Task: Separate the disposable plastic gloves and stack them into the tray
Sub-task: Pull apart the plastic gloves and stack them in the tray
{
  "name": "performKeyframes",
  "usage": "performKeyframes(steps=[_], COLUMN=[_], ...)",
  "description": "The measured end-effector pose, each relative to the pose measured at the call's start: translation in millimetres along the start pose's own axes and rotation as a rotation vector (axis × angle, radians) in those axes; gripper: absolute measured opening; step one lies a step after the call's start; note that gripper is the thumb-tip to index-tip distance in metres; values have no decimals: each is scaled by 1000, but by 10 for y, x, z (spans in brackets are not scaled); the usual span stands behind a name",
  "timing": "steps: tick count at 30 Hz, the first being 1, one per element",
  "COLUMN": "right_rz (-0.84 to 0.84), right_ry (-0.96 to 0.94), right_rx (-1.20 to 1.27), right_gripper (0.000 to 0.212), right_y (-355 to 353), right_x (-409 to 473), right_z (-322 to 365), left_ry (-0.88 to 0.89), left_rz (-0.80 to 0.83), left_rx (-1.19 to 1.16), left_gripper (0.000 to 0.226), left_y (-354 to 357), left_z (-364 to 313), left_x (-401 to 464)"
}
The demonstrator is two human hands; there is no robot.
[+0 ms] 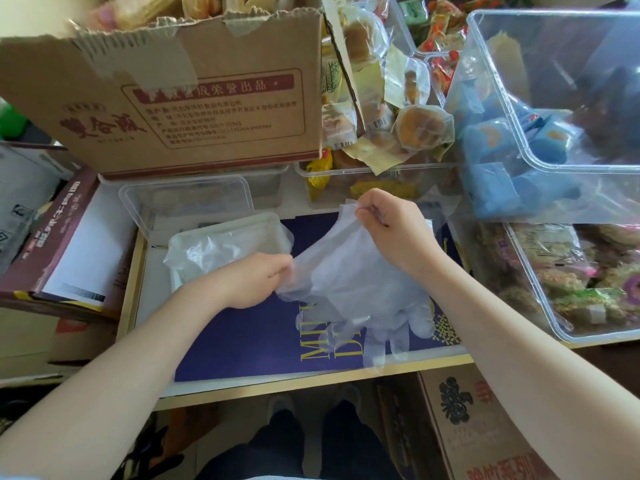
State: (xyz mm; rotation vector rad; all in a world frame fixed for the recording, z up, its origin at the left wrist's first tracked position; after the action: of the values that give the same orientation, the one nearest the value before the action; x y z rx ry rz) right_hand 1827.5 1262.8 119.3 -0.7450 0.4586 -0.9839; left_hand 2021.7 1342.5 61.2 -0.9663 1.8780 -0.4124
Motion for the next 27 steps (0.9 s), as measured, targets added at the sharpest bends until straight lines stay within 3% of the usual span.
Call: performKeyframes(steps=[3,5,7,11,13,15,18,20,23,25,27], right_rz=[21,31,47,64,89,165,439,551,471,455,511], right_ry=[-32,-51,-61,-74,-66,-58,20,63,81,98,144], right_rx=[-40,-48,-32,45,71,-4,-172,60,659,1038,1202], right_gripper=[14,13,13,14,16,12,30,16,6,12,34], right_y=[56,84,94,67,15,-55,-147,-179,-150,-30,134], right_x=[-23,-21,-12,-16,-25,-10,-26,-67,-126,-154,-198], right_z=[18,35,47,41,17,-60,-246,-362,-531,-634,-647], left_ry=[24,123,167,236,282,295,270,277,293,287,280], left_rz=[-93,-229,-322,-475,-509,-502,-449,-418,-452,-509,-548], left_rx=[-156,-304,-305,-236,-274,-342,-444,-546,-649,-694,-745], left_gripper=[23,34,46,19,27,29,19,13,10,12,18], left_y=[-21,-85,-128,-93,-77,-93,-125,-142,-169,-169,-165], left_z=[-134,-358,-538,-658,-676,-646,-496,-398,-338,-320,-307], left_x=[-23,-32,-3,76,76,49,29,9,-26,-30,-34])
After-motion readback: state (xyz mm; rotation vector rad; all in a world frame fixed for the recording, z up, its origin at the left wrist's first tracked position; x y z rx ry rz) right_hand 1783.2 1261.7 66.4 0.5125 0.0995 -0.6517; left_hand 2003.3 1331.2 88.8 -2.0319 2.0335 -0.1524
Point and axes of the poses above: each hand's wrist, its own x-axis towards the middle knuckle, its own y-axis out of the palm, z = x × y, the point moved 3 cm from there along x, towards the middle knuckle, and after that the axes turned 7 degrees about z, right-handed, at the moved point
